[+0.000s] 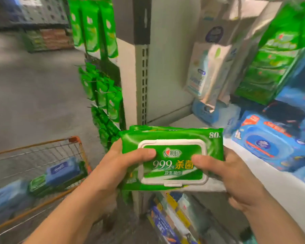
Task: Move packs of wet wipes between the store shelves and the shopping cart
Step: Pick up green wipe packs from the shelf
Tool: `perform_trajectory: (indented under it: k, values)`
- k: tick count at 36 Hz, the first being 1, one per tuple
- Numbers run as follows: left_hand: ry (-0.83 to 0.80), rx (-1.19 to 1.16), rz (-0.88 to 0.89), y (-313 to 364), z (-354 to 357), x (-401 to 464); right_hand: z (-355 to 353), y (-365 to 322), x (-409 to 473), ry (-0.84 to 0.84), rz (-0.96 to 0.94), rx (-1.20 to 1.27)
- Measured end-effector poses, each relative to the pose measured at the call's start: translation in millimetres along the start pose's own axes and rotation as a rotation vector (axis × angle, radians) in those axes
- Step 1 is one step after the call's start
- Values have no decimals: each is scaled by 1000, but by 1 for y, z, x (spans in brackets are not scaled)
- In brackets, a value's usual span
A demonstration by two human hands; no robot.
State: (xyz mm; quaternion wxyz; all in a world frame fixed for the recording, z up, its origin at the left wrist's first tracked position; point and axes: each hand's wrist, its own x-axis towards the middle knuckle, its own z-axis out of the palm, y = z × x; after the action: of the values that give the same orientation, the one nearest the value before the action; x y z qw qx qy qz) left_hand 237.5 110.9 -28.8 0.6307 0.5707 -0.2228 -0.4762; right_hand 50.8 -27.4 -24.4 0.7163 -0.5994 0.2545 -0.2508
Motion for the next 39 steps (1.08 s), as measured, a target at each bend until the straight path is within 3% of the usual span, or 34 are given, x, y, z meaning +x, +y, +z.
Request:
perform_trajectory:
  k: [8,15,26,39]
  values:
    - [238,-28,-98,-8,-105,-53,97,37,38,-193,188,-77]
    - [447,-134,-79,-22,-208,-105,223,78,58,-368,371,-96]
    - [673,-315,-191,-52,-374,-161,391,155,74,-510,548,-168]
    - [653,-273,-316,-63,-474,-139,474,218,153,-494,703,-321]
